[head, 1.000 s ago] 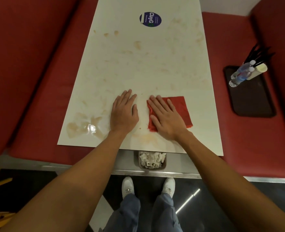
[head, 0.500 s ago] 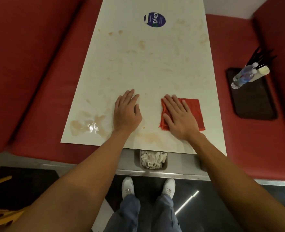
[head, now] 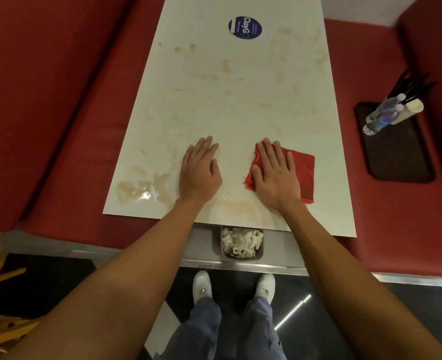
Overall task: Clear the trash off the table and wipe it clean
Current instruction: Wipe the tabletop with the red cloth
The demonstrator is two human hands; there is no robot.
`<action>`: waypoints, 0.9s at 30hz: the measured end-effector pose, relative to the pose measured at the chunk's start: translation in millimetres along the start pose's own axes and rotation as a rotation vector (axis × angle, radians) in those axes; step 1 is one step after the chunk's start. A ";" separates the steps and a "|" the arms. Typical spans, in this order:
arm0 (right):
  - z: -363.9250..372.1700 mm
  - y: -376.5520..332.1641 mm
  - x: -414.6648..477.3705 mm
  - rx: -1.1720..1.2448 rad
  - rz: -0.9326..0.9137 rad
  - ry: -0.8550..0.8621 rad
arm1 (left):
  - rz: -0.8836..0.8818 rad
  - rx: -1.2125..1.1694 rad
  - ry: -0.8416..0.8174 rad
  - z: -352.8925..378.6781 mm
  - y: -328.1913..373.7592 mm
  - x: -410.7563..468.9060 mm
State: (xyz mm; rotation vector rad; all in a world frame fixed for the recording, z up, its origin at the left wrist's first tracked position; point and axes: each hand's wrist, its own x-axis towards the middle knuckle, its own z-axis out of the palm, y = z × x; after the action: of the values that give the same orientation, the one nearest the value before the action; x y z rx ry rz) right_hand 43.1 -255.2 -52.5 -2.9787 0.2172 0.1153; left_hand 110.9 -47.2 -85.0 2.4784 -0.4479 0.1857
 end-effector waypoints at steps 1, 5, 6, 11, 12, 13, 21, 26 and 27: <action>1.8 -13.3 -1.9 0.006 0.010 0.004 | 0.000 0.004 -0.005 -0.1 1.0 0.0; 6.4 -10.2 -51.9 -0.017 -0.296 -0.042 | 0.005 0.014 -0.035 -3.9 -0.7 -1.2; 4.5 4.1 -59.2 -0.024 -0.328 -0.055 | 0.012 0.017 -0.041 -5.5 -2.6 -3.0; 4.8 -4.9 -38.0 -0.002 0.040 -0.002 | 0.024 0.049 -0.036 -8.1 -5.1 -11.6; 5.8 -18.0 -39.5 -0.003 0.039 -0.005 | 0.022 0.056 -0.037 -8.2 -4.9 -12.0; 7.2 -25.5 -47.0 -0.007 -0.021 -0.009 | 0.023 0.058 -0.039 -8.3 -4.3 -11.7; 5.1 -5.9 -47.4 -0.012 0.049 -0.001 | 0.019 0.044 -0.025 -7.5 -4.3 -12.9; 3.3 4.3 -81.3 -0.054 -0.351 -0.074 | 0.014 0.048 -0.023 -8.5 -3.7 -12.3; 1.2 18.6 -81.4 -0.052 -0.357 -0.081 | 0.013 0.046 -0.021 -8.4 -3.9 -12.0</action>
State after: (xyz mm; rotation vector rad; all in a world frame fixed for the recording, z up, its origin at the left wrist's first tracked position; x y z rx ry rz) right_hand -40.0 -261.9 -49.3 -2.9983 -0.3305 0.1999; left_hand 100.8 -36.0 -83.2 2.5249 -0.4736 0.1769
